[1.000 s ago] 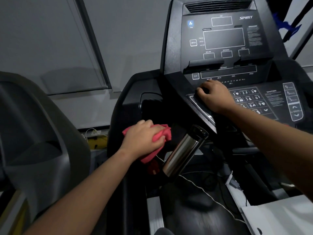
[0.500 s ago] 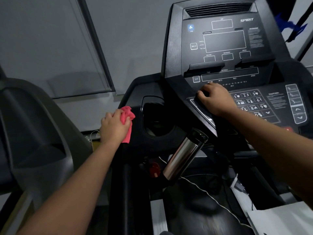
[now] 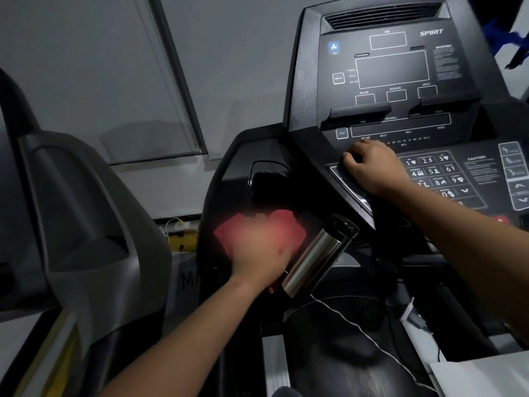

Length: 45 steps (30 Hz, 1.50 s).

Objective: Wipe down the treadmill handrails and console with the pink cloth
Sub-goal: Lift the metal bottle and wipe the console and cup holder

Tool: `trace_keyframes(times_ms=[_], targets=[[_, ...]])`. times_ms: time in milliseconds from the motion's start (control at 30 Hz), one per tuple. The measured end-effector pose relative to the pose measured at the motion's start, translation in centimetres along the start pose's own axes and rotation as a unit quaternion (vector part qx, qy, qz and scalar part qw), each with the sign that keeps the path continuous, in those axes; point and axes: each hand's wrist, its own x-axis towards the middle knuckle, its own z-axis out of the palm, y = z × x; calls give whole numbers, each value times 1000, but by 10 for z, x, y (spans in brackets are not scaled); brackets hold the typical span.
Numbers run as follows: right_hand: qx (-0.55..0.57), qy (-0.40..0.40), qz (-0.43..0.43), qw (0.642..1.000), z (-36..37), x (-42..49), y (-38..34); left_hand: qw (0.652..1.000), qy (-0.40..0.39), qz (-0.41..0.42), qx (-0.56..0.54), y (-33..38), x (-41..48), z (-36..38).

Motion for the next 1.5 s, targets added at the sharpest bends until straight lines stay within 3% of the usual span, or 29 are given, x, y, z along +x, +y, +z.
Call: trace_keyframes(times_ms=[233, 433, 800, 1100, 1233, 1333, 1500], targets=[[1, 1, 6, 1000, -1, -1, -2, 1000, -14, 10, -26, 31, 34, 8], [5, 4, 3, 1000, 0, -2, -1, 982, -134, -66, -113, 38, 55, -2], [15, 8, 3, 1000, 0, -1, 1, 985, -44, -145, -87, -37, 39, -3], [-1, 1, 8, 1000, -1, -1, -3, 989, -102, 9, -103, -5, 28, -10], [-4, -5, 8, 1000, -1, -2, -2, 986, -104, 29, -125, 1, 28, -10], [0, -15, -5, 1000, -2, -4, -2, 985, -125, 4, -118, -15, 18, -14], [52, -3, -25, 998, -5, -3, -5, 983, -116, -119, -78, -56, 18, -17]])
